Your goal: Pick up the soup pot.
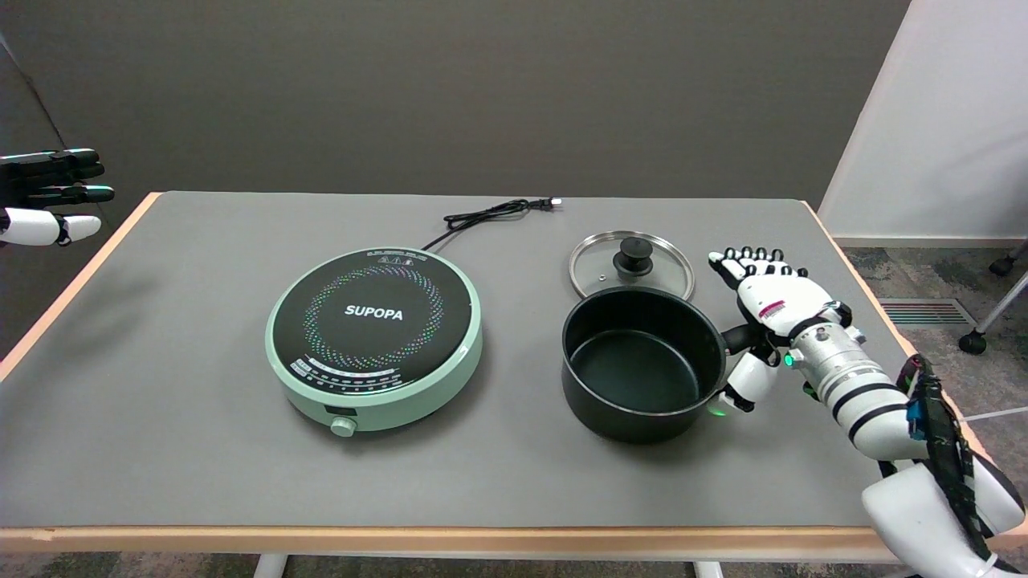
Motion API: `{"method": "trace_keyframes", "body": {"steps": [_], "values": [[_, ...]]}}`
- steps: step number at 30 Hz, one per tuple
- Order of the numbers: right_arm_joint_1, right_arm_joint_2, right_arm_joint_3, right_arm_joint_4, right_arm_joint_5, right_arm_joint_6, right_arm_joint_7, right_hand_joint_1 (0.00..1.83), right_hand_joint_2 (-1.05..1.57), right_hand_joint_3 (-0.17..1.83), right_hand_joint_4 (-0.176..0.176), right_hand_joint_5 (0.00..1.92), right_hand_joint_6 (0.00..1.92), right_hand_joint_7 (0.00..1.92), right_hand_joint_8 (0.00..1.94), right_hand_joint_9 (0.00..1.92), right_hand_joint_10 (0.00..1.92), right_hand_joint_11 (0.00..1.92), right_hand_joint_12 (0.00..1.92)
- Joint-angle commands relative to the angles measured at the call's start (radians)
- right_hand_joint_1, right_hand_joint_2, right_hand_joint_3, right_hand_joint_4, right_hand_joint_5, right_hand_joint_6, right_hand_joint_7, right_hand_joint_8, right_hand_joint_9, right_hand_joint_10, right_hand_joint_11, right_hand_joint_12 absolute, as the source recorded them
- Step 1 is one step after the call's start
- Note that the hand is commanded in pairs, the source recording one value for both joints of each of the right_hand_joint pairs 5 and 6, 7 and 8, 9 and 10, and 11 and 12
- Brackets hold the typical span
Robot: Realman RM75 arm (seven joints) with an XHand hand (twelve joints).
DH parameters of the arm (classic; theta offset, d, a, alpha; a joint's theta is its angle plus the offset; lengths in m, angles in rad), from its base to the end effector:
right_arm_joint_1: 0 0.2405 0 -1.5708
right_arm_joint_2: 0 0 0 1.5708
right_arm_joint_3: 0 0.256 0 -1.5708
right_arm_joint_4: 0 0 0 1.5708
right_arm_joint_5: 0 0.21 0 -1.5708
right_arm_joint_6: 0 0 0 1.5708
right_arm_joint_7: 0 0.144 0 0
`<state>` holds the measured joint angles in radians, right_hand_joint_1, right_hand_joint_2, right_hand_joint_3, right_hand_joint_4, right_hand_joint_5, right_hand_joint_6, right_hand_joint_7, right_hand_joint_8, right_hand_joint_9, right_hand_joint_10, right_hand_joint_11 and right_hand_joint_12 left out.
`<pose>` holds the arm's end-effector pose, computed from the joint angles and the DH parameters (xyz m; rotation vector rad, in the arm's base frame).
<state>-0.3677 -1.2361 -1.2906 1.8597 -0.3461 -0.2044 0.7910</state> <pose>-0.2466 -0.2566 0.3993 1.2681 -0.1460 -0.0685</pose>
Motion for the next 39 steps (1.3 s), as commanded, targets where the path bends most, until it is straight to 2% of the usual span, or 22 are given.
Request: {"method": "trace_keyframes", "body": {"steps": [1, 10, 23, 27, 28, 29, 33, 39], "values": [[0.034, 0.026, -0.036, 0.003, 0.055, -0.143, -0.004, 1.12, -0.27, 0.82, -0.006, 0.06, 0.06, 0.06, 0.06, 0.06, 0.06, 0.06, 0.06], [0.033, 0.028, -0.017, -0.017, 0.038, -0.128, -0.011, 1.12, -0.24, 0.82, -0.019, 0.07, 0.07, 0.07, 0.07, 0.07, 0.07, 0.07, 0.07], [0.014, 0.013, -0.076, 0.003, -0.201, -0.013, -0.002, 1.11, -0.24, 0.84, -0.007, 0.09, 0.09, 0.09, 0.09, 0.09, 0.09, 0.09, 0.09], [0.015, 0.011, -0.084, 0.002, -0.224, -0.001, -0.004, 1.09, -0.28, 0.88, 0.021, 0.11, 0.11, 0.11, 0.11, 0.11, 0.11, 0.11, 0.11], [0.014, 0.011, -0.084, 0.002, -0.225, -0.001, -0.004, 1.09, -0.29, 0.90, 0.083, 0.11, 0.11, 0.11, 0.11, 0.11, 0.11, 0.11, 0.11], [0.012, 0.011, -0.083, 0.001, -0.225, -0.001, -0.004, 1.08, -0.30, 0.91, 0.176, 0.12, 0.12, 0.12, 0.12, 0.12, 0.12, 0.12, 0.12], [0.000, 0.010, -0.080, -0.004, -0.226, -0.001, -0.004, 1.06, -0.36, 0.96, 0.176, 0.13, 0.13, 0.13, 0.13, 0.13, 0.13, 0.13, 0.13], [-0.016, -0.001, -0.093, -0.011, -0.312, -0.001, -0.001, 1.08, -0.45, 1.31, 0.176, 0.20, 0.20, 0.20, 0.20, 0.20, 0.20, 0.20, 0.20]]}}
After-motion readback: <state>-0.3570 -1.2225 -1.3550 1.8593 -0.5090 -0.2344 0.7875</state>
